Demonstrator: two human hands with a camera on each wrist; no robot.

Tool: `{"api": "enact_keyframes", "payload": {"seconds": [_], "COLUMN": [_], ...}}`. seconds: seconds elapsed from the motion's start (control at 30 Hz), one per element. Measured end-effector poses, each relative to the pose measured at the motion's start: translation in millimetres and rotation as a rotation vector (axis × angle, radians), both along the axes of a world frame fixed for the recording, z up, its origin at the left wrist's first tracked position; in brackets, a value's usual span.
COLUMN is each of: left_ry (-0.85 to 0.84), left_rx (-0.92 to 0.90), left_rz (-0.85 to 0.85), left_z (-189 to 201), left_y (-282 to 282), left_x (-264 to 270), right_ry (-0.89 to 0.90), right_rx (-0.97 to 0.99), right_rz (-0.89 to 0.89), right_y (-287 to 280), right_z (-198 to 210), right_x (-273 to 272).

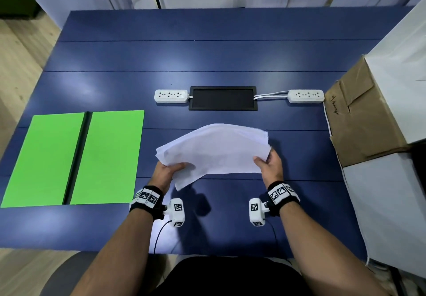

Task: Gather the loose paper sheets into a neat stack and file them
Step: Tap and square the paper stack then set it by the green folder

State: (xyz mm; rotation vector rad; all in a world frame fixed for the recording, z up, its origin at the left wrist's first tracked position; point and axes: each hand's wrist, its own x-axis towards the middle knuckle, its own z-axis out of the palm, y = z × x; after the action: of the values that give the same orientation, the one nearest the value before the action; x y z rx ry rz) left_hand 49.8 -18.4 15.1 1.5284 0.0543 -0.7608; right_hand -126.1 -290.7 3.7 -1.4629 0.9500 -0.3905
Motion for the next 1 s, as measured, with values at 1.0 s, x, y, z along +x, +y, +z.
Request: {"api": "enact_keyframes", "payload": {"seconds": [1.0], "left_ry": [-0.152], "left_rx": [-0.084], "left_rz": [0.227], "left_z": [19], "left_y": [-30], "left_x": [-22], "right_ry": [-0.196], "right_rx": [0.08], "right_rz": [-0.229], "right_y": [13], "right_z": [34], "right_x": [33]}}
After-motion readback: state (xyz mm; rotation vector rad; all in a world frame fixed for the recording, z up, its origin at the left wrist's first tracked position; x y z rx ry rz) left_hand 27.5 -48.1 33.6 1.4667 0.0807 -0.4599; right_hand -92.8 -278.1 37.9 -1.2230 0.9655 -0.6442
